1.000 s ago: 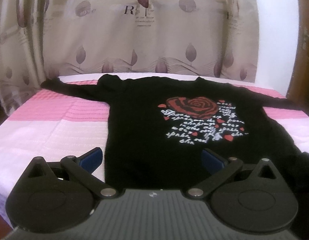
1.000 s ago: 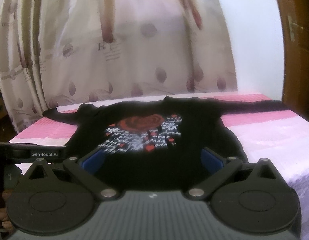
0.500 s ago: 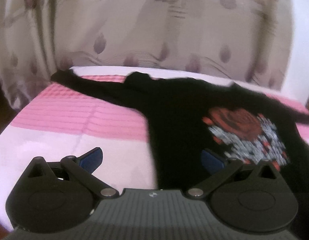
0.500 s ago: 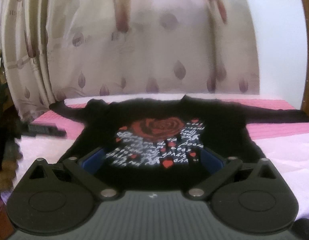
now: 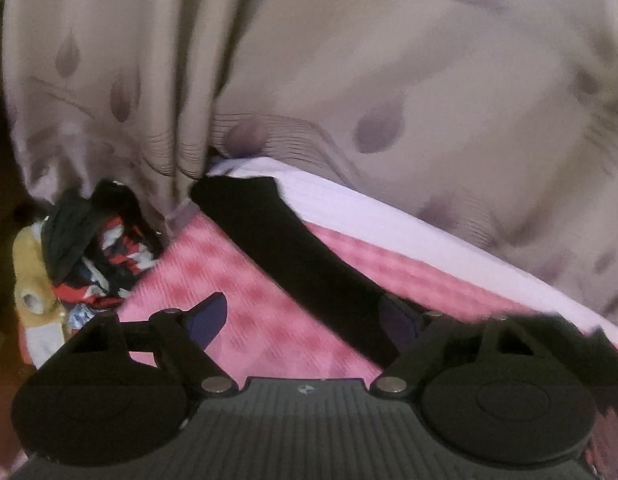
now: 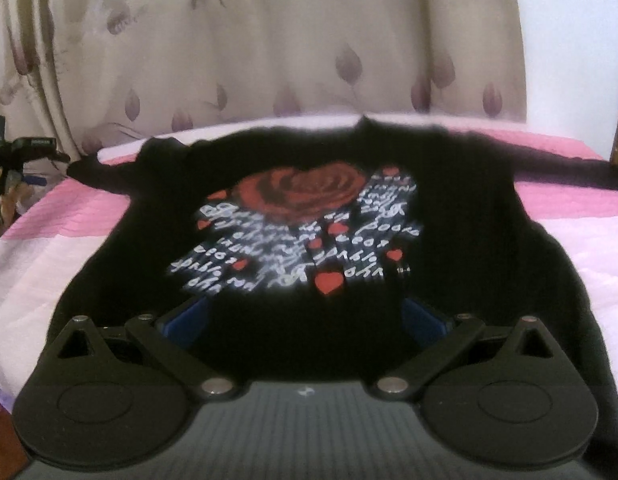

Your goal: Fold small clothes

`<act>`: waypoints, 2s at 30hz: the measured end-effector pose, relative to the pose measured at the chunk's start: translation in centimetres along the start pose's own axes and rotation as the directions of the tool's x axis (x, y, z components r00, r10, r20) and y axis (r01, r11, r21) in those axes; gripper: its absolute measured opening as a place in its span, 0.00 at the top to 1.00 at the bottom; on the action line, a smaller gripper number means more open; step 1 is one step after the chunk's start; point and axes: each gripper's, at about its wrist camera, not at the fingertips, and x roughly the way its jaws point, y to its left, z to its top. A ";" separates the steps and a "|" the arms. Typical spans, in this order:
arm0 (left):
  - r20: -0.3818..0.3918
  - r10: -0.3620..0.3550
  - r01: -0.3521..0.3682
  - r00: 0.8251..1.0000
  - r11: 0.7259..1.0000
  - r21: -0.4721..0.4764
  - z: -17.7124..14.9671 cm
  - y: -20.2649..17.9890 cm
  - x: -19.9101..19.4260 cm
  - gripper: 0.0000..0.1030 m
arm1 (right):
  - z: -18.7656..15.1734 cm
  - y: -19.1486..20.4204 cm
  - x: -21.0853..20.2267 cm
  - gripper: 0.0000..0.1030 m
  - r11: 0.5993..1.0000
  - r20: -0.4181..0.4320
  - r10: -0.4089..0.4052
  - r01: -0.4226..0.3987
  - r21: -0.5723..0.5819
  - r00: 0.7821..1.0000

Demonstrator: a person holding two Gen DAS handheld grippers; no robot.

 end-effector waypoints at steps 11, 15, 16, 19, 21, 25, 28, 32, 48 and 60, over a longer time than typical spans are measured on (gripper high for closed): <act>-0.057 0.123 -0.130 0.991 0.980 -0.152 4.4 4.6 8.5 0.31 | -0.3 0.8 3.0 0.00 0.999 -0.096 -0.046 0.044 -0.027 0.994; -0.003 0.170 -0.167 0.985 0.966 -0.199 4.2 5.2 7.9 0.72 | 0.0 1.0 3.0 0.00 0.998 -0.100 -0.066 0.063 -0.025 0.993; 0.028 0.180 -0.170 0.983 0.965 -0.200 4.1 5.3 7.0 0.87 | 0.0 1.1 3.0 0.00 0.998 -0.100 -0.066 0.064 -0.024 0.993; 0.100 0.122 -0.090 0.988 0.958 -0.273 3.8 6.4 4.3 1.00 | 0.0 1.3 2.9 0.00 0.998 -0.099 -0.064 0.061 -0.031 0.993; 0.177 0.041 0.014 0.983 0.955 -0.297 3.1 7.3 1.6 1.00 | -0.2 1.4 3.0 0.00 0.998 -0.103 -0.064 0.061 -0.034 0.993; 0.173 0.024 0.028 0.985 0.956 -0.292 1.5 8.6 -1.4 1.00 | -0.4 1.5 2.7 0.00 0.998 -0.100 -0.052 0.050 -0.026 0.994; 0.088 -0.028 0.049 0.996 0.967 -0.248 1.3 8.1 -1.6 0.99 | -0.5 1.8 2.8 0.00 0.999 -0.105 -0.037 0.033 -0.036 0.994; 0.055 -0.055 0.062 0.997 0.988 -0.138 2.7 4.5 -0.7 0.01 | -0.7 2.5 2.9 0.00 0.997 -0.108 -0.035 0.027 -0.074 0.994; -0.087 0.384 -0.367 0.919 0.916 0.165 7.4 -3.9 14.0 0.33 | -0.3 1.5 3.6 0.00 0.997 -0.120 -0.038 0.029 -0.072 0.992; 0.114 0.232 -0.211 0.966 0.962 -0.171 4.9 0.8 2.5 0.90 | -0.1 1.1 2.8 0.00 0.999 -0.112 -0.021 0.018 -0.031 0.993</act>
